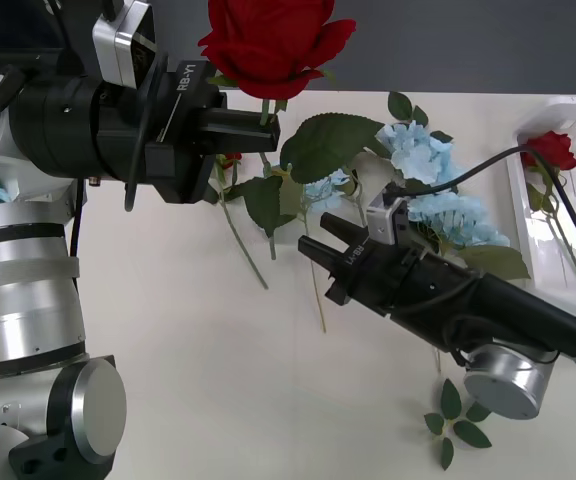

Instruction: Put the red flowers into the right box and the blue flowers into the left box

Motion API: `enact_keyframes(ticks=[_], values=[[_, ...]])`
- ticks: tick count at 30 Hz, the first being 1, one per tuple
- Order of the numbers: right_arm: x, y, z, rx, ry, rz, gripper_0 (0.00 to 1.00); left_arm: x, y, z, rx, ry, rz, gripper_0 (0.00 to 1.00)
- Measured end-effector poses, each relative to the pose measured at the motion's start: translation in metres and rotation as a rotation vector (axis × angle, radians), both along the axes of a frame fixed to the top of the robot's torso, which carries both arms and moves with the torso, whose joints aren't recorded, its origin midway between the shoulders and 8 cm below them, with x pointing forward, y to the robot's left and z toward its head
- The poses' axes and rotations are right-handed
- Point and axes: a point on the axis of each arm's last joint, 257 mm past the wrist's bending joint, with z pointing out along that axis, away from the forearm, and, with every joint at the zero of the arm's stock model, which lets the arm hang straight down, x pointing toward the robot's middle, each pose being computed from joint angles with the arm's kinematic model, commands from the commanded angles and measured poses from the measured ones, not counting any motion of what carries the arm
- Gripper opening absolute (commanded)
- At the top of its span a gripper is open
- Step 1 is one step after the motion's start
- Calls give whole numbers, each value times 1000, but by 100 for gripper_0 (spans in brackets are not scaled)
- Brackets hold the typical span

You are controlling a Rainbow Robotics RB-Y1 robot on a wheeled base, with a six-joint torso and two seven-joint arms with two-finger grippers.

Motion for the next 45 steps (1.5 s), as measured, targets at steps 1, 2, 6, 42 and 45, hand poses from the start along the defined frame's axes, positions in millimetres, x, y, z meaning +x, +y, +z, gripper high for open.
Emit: enact_keyframes(ticks=[1, 2, 6, 42, 45], values=[[-4, 2, 6, 5, -7, 11, 42, 0, 0, 0, 0, 0, 0, 0], [-10, 5, 13, 13, -15, 25, 42, 0, 0, 0, 0, 0, 0, 0], [-28, 13, 34, 30, -40, 69, 42, 0, 0, 0, 0, 0, 0, 0], [-21, 66, 52, 33, -72, 144, 0, 0, 0, 0, 0, 0, 0, 0], [-19, 70, 55, 41, -72, 146, 0, 0, 0, 0, 0, 0, 0, 0]])
